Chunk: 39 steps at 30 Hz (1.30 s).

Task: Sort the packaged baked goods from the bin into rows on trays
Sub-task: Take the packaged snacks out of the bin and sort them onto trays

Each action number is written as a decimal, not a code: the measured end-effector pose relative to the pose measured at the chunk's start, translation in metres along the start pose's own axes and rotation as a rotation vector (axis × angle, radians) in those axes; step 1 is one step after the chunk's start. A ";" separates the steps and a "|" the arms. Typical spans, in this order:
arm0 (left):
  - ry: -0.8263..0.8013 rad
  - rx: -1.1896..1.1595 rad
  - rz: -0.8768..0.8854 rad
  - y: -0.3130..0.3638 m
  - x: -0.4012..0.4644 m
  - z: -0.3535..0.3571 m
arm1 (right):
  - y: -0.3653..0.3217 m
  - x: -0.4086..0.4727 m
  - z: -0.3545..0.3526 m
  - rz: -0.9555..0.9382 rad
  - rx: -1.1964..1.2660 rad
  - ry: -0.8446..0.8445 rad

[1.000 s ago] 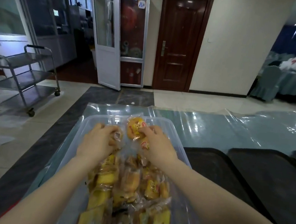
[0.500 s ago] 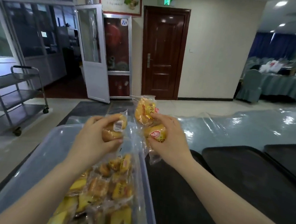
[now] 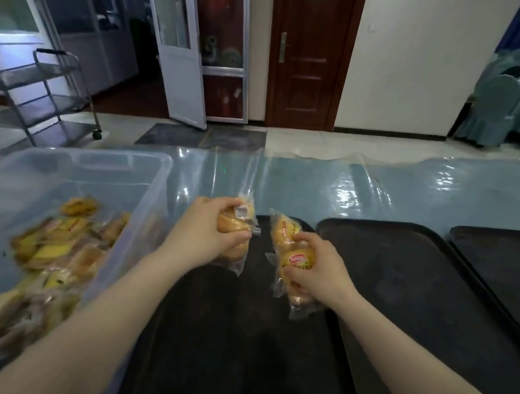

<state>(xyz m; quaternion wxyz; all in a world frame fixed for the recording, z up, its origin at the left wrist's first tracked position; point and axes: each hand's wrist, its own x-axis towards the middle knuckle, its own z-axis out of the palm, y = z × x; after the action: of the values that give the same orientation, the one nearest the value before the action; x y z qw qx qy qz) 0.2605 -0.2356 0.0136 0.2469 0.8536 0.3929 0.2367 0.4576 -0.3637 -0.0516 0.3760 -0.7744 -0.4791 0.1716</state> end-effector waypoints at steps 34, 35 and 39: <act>-0.036 -0.094 0.062 0.003 -0.035 -0.067 | -0.078 0.023 0.034 -0.244 0.306 -0.193; -0.019 -0.113 0.060 -0.003 -0.037 -0.079 | -0.090 0.023 0.039 -0.257 0.319 -0.191; 0.018 -0.182 0.018 -0.044 -0.049 -0.123 | -0.137 0.021 0.064 -0.321 0.357 -0.160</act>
<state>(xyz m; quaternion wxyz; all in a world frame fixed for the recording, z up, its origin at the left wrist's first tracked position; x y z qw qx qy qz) 0.1343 -0.2199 0.0709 0.3179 0.8288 0.3644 0.2815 0.3440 -0.2832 0.0103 0.4903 -0.5936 -0.5863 0.2521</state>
